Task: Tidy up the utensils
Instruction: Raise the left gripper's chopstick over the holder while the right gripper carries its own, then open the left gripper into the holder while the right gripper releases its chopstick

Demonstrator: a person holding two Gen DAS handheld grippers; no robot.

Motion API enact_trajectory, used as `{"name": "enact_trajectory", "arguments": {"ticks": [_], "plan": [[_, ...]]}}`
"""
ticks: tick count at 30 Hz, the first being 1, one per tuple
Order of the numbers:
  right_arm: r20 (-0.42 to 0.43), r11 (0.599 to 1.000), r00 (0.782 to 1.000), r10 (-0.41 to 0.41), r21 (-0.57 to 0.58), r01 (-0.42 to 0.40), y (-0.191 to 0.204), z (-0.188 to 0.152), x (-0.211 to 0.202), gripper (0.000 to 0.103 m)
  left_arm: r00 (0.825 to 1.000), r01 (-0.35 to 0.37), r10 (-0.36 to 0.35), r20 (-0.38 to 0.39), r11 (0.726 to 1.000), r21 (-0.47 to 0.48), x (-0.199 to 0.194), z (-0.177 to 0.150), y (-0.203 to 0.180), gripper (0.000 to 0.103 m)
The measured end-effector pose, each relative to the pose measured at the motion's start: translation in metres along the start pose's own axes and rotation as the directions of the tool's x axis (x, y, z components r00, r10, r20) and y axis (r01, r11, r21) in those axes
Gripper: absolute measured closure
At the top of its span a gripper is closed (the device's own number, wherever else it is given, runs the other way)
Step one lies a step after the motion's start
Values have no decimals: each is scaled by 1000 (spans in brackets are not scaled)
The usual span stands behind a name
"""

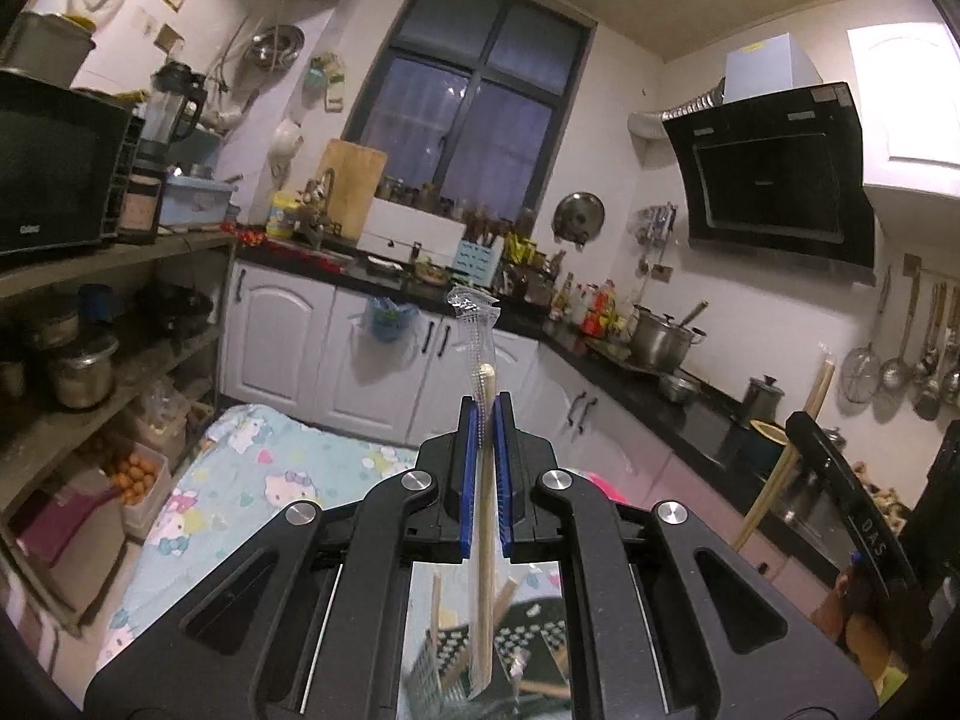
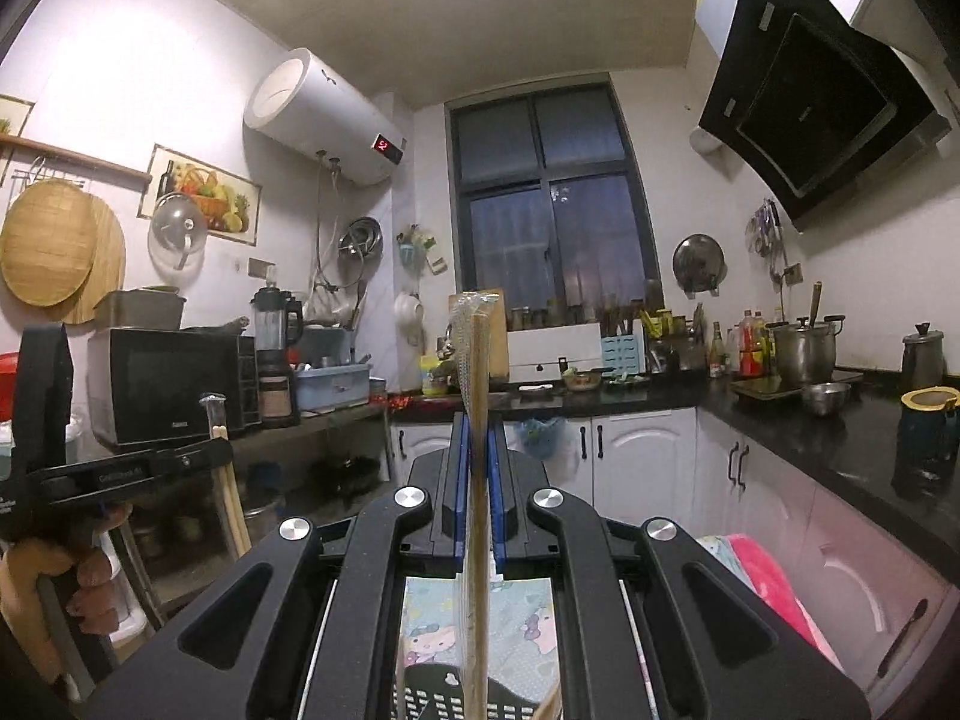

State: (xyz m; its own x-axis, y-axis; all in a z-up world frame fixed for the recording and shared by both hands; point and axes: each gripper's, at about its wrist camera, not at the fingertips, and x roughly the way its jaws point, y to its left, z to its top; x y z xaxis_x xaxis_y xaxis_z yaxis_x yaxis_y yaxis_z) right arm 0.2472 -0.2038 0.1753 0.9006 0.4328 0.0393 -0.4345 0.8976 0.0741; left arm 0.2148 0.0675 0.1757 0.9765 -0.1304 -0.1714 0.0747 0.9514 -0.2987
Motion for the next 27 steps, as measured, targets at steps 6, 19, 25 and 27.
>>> {"name": "enact_trajectory", "arguments": {"ticks": [6, 19, 25, 27], "plan": [[-19, 999, 999, -32, -17, 32, 1, -26, 20, 97, 1000, 1, -1, 16, 1000, 9, 22, -20, -5, 100], [-116, 997, 991, -65, 35, 70, -6, -69, 41, 76, 998, 33, -33, -60, 999, 5, 49, -62, 11, 79], [-147, 995, 988, -42, 79, 54, -10, -66, 23, 53, 995, 44, -49, -91, 998, -53, 33, -66, 27, 49], [-154, 995, 988, -32, 90, 47, -10, -61, 12, 50, 995, 37, -43, -91, 997, -67, 22, -64, 31, 32]]}}
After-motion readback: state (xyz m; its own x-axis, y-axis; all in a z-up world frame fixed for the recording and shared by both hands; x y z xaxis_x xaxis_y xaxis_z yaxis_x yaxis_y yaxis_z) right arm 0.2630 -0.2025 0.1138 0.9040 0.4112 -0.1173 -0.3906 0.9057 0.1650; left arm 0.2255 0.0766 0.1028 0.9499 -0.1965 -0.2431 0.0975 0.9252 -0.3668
